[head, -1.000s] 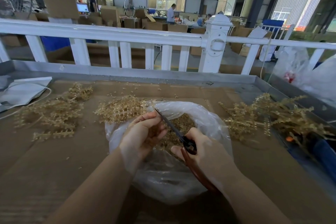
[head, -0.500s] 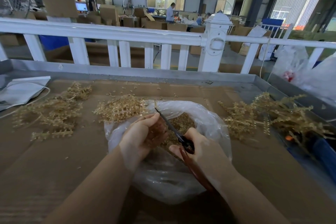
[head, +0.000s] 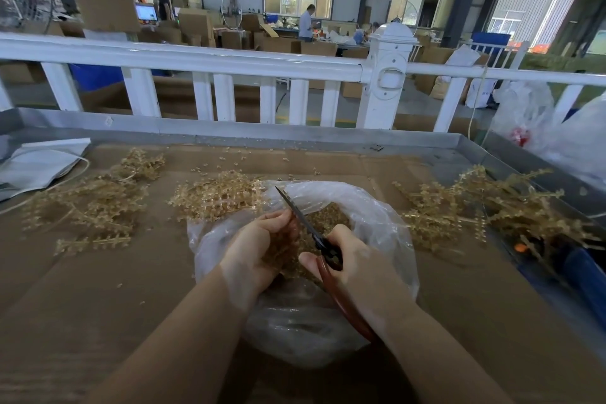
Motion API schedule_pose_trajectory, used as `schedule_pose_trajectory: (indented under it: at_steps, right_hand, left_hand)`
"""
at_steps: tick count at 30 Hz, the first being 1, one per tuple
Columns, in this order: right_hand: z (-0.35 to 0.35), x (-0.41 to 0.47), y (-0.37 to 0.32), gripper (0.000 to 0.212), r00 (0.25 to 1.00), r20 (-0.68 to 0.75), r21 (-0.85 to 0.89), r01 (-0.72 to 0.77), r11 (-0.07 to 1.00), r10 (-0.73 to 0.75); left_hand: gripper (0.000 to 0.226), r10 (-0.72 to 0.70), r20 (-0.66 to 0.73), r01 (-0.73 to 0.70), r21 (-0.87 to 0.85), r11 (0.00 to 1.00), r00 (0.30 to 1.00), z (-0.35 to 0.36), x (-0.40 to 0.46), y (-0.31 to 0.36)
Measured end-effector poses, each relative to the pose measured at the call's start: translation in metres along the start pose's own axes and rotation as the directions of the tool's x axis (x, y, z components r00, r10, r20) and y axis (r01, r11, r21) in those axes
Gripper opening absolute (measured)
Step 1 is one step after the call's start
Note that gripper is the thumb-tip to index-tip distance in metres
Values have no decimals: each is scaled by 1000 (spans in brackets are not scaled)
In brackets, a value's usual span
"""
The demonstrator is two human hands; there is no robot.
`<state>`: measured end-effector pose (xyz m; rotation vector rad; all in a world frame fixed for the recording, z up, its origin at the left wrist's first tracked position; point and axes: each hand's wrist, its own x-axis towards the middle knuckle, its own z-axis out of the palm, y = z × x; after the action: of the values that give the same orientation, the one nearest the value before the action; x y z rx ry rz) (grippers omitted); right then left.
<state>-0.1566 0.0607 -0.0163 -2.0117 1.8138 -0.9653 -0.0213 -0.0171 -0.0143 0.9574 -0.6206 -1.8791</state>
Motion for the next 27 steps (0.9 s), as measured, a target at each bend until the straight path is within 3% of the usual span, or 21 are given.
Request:
schedule_pose_trajectory:
  at_steps: [27]
  right_hand:
    - [2,12,-3,33,999,16,-39,-47,998,47]
  left_hand:
    - [5,31,-29,-26,151,988,999,-4,3,-1]
